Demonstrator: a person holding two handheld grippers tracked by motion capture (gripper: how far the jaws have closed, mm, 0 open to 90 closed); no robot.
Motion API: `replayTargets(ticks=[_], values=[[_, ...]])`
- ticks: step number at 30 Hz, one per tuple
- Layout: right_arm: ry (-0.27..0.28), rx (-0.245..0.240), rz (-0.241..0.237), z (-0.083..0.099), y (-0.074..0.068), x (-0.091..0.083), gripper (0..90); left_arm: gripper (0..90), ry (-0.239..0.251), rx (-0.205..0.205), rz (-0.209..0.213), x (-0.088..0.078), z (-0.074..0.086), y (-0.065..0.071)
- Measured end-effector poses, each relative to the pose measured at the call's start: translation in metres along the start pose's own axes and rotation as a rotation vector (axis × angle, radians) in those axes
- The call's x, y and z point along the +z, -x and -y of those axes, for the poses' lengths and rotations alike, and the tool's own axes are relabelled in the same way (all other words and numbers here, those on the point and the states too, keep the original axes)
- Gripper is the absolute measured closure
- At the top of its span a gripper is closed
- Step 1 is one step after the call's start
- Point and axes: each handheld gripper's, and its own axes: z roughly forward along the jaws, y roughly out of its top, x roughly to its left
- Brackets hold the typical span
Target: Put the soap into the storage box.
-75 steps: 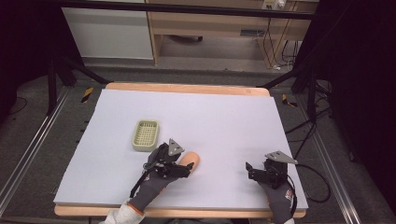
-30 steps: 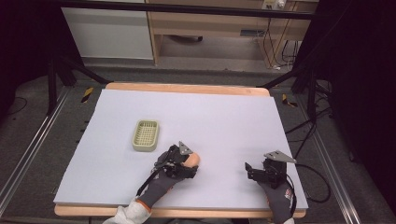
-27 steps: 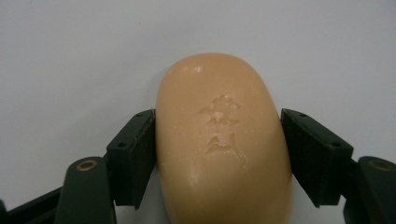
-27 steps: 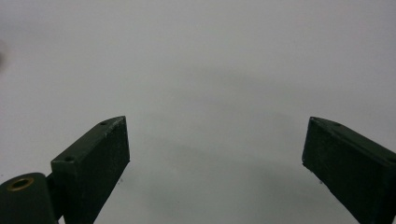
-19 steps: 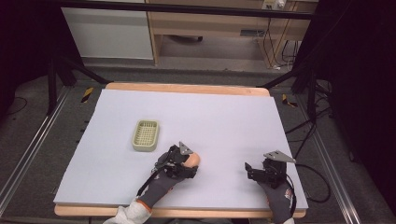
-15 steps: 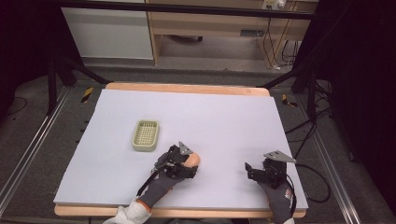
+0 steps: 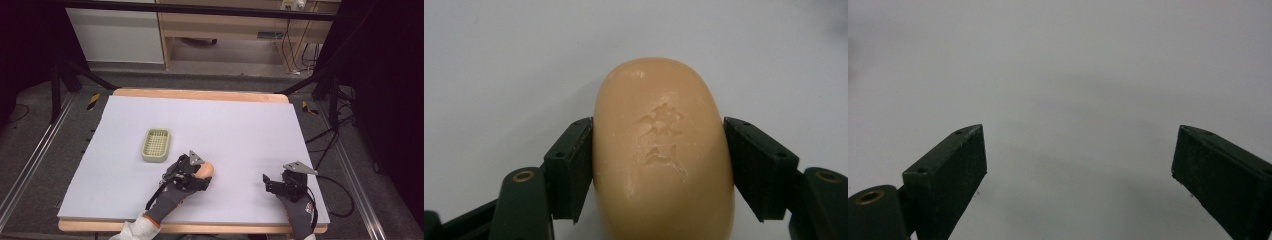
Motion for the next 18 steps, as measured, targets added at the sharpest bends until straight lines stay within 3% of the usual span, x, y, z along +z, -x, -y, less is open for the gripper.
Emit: replayTargets(ticks=[14,18], values=[[0.005,-0.020,-0.002,0.000,0.001,0.000,7.8,31.3,0.021,0.001,0.009,-0.017,0.000,-0.004],[0.000,-0.003,-0.009,0.000,0.001,-0.001,7.7,31.3,0.034,-0.005,0.004,-0.023,-0.001,-0.008]])
